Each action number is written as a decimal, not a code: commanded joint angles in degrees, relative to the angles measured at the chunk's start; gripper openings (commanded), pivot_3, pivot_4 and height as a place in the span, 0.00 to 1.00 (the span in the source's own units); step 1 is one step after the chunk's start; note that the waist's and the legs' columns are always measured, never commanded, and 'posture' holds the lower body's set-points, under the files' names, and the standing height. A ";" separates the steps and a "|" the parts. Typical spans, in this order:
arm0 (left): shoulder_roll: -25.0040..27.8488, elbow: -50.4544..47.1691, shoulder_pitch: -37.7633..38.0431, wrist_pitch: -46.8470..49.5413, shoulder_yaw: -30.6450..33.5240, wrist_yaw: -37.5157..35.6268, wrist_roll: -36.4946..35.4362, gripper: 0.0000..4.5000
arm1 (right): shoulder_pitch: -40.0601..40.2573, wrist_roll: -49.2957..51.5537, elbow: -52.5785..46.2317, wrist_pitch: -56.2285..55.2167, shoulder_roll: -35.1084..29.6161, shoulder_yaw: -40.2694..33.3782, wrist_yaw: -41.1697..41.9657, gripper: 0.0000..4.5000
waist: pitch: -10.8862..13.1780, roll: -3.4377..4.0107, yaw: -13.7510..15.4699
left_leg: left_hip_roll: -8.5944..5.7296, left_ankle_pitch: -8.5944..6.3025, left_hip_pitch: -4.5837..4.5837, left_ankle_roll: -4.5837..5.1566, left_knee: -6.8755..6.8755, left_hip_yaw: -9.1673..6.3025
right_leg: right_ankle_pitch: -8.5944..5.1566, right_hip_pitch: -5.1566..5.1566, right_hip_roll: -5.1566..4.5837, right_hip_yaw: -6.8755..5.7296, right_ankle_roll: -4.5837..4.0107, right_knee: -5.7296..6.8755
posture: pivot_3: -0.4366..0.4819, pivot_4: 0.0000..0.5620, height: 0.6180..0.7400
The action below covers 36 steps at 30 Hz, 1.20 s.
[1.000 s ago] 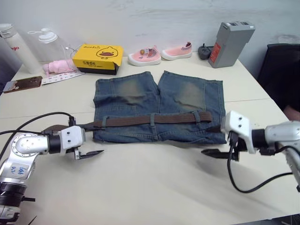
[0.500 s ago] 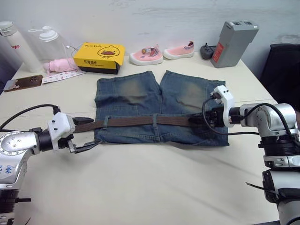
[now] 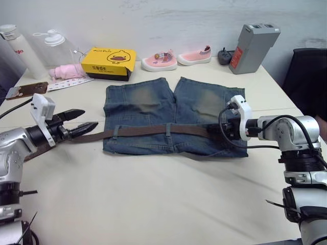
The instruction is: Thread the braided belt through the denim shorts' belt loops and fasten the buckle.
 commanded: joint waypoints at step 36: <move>-6.45 2.33 -7.58 3.29 -0.65 -11.18 0.12 0.04 | 5.63 11.51 -17.69 -6.02 -2.27 -10.20 -0.82 0.00 | -0.06 -0.10 -1.56 | 0.05 -0.01 -0.03 0.00 0.03 0.10 | 0.11 -0.03 -0.12 0.31 0.18 -0.10 | 0.48 0.27 0.05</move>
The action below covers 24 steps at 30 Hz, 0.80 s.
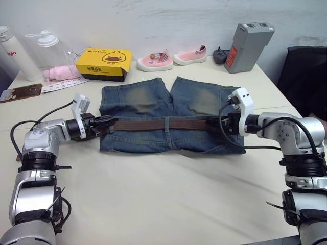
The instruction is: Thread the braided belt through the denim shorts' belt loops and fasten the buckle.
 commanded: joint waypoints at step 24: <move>12.28 -51.37 55.66 -3.57 20.41 -8.29 -9.01 0.68 | 49.10 12.62 -37.39 -21.26 -23.22 -17.18 30.06 0.74 | 0.21 0.35 1.91 | 0.19 -0.30 0.11 0.68 0.00 0.36 | -0.30 0.79 -0.88 -0.52 -0.69 -0.81 | 0.48 0.27 0.05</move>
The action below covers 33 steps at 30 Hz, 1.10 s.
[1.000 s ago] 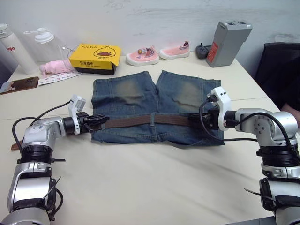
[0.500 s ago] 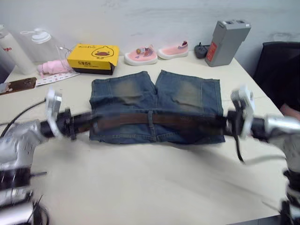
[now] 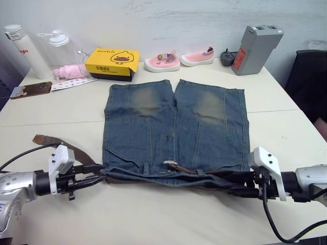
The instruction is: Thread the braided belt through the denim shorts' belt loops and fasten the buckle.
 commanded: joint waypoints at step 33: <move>-2.51 33.21 -35.00 -12.38 -31.84 7.61 22.73 0.28 | -41.60 -20.36 35.77 4.79 12.07 33.98 -18.27 0.32 | -0.71 -0.18 -0.36 | -0.31 0.09 0.39 -0.17 0.01 -0.05 | 0.27 0.15 -0.03 0.01 0.53 0.37 | 0.48 0.27 0.05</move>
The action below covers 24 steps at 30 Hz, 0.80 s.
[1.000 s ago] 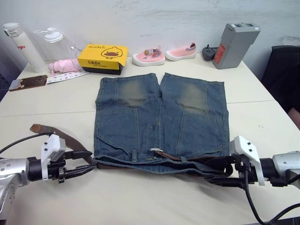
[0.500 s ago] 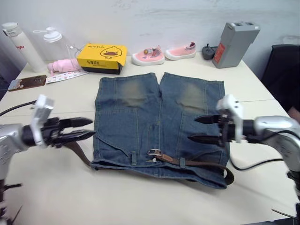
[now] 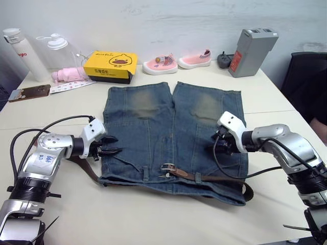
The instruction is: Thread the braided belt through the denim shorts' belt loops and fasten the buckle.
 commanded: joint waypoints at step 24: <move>-8.36 32.71 -16.36 -22.52 -5.83 14.02 17.40 0.08 | -11.10 -15.32 25.11 -12.76 15.22 -3.63 -16.02 0.08 | -0.71 -0.14 -0.11 | -0.67 0.19 0.23 0.18 0.02 -0.23 | -0.17 -0.17 -0.02 0.20 0.42 1.11 | 0.48 0.27 0.05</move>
